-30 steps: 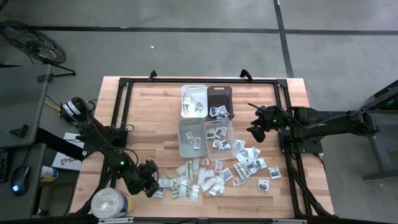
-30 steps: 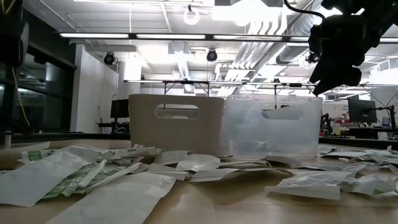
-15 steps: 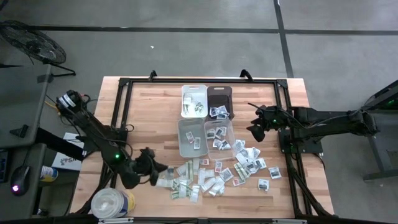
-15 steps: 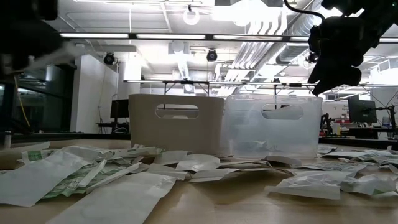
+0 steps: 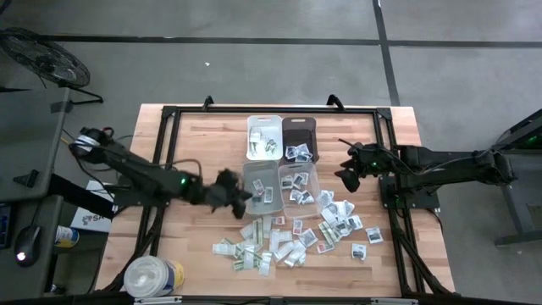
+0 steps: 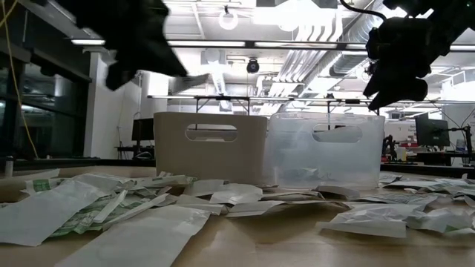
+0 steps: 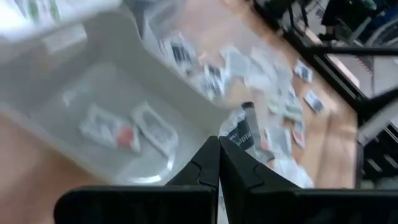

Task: Pick & Place First Aid Supplies
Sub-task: Put the gray towelette pack into the transparent bin

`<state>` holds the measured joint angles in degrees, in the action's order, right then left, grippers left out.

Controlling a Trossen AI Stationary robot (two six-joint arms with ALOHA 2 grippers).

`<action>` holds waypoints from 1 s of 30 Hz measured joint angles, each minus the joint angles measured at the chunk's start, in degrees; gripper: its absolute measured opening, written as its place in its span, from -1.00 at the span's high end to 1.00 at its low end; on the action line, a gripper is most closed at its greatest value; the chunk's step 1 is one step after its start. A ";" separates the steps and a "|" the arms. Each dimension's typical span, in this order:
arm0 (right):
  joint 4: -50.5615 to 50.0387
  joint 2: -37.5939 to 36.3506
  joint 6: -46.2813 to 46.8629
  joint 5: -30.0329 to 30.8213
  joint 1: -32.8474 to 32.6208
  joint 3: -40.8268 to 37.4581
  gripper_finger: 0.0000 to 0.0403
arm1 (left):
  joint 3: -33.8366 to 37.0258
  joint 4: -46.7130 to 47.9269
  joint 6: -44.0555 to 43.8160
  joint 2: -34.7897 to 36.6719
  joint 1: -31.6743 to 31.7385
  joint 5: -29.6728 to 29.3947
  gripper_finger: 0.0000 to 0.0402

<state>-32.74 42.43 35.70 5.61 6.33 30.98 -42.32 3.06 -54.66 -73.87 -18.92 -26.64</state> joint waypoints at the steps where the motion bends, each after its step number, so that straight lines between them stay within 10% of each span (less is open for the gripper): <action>1: 0.25 -0.01 -0.03 0.00 0.02 0.00 -0.10 | -0.63 -0.02 1.59 0.00 1.90 1.05 1.00; 13: 1.77 -0.01 -4.24 0.02 0.02 0.00 -0.10 | -10.78 -0.22 17.33 -6.32 17.27 11.42 1.00; 30: 3.45 -0.04 -7.48 -0.03 0.00 -0.01 -0.10 | -26.74 -0.61 19.98 -26.77 20.42 19.07 1.00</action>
<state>-29.28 42.39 28.22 5.58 6.33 30.97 -69.06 2.45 -34.68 -100.64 1.50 -7.56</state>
